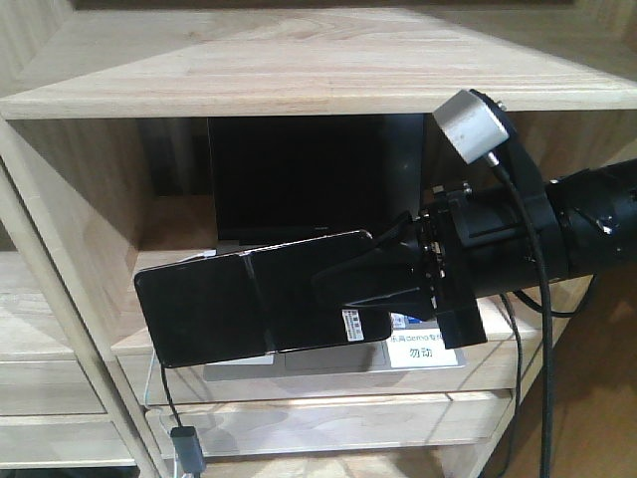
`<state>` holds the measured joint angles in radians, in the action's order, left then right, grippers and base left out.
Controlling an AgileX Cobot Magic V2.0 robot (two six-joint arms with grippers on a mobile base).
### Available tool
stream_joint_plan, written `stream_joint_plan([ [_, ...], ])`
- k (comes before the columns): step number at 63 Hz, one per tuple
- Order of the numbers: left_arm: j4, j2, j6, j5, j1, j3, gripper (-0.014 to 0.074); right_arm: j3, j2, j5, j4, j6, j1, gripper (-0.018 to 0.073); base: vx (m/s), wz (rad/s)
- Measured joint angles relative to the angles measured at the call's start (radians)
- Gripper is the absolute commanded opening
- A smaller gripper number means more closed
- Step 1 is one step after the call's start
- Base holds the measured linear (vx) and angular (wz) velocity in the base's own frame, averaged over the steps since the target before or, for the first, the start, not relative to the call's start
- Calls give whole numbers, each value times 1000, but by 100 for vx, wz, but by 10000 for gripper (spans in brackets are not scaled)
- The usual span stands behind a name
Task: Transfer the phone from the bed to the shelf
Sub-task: 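Raise the held phone with the right gripper above the upper shelf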
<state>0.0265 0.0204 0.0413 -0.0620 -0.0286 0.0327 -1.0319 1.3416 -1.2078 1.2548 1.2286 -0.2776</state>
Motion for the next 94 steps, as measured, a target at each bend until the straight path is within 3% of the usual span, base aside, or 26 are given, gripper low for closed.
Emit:
stream_joint_plan([
  [65, 0, 0, 0, 0, 0, 0, 1, 0, 0, -1, 1, 0, 0, -3, 0, 0],
  [78, 0, 0, 0, 0, 0, 0, 1, -1, -19, -1, 56, 1, 0, -3, 0, 0],
  [94, 0, 0, 0, 0, 0, 0, 1, -154, -77, -6, 76, -15, 0, -3, 0, 0],
])
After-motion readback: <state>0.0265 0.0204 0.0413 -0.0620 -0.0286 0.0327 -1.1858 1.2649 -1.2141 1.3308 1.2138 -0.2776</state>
